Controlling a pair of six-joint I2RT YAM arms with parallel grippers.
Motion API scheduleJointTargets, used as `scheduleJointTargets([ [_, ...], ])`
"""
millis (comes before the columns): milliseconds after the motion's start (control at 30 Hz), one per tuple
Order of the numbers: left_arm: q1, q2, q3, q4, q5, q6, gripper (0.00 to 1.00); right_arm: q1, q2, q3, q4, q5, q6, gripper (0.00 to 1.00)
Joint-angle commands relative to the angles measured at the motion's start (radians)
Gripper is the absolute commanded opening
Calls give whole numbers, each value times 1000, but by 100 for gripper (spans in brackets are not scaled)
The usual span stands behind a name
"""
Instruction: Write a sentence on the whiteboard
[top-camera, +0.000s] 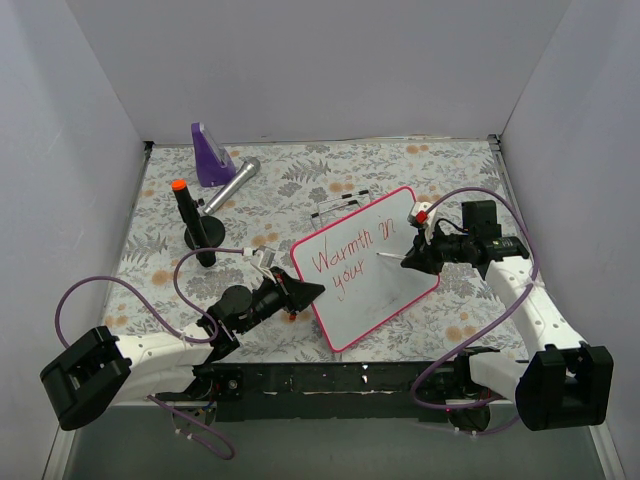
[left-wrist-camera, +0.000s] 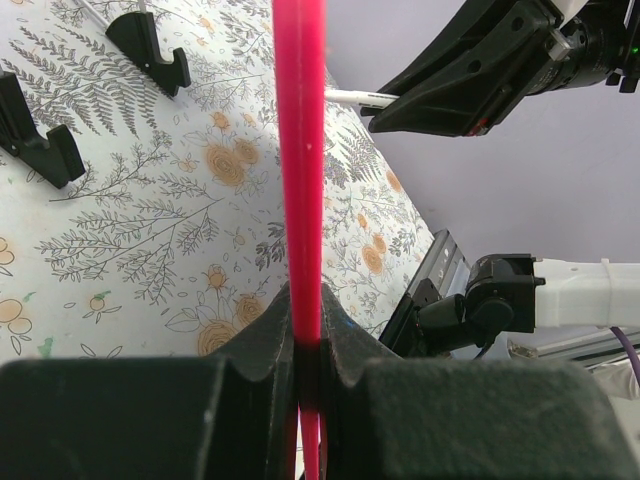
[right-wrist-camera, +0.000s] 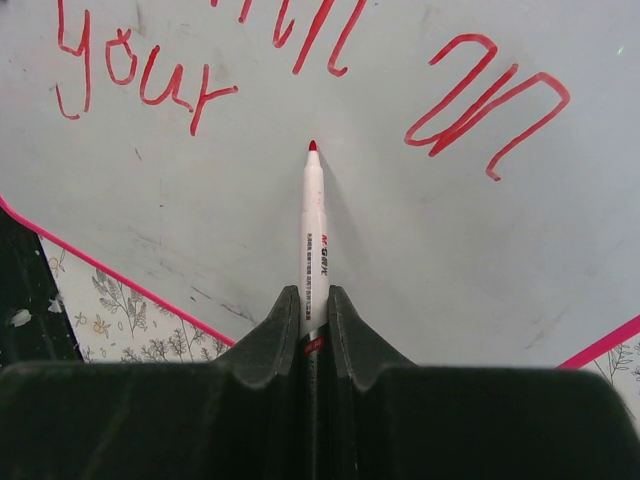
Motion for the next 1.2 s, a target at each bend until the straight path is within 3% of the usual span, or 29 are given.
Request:
scheduleJointTargets([
  [0,-3,-8,37,63,11,17,0,4,9,7,41,2,13,1],
  [600,-3,9,40,74,17,22,0,47,47,22,18,-32,-3,1],
  [1167,-2,-22,26,58,-1,28,0,13,9,5,-20,34,-25,1],
])
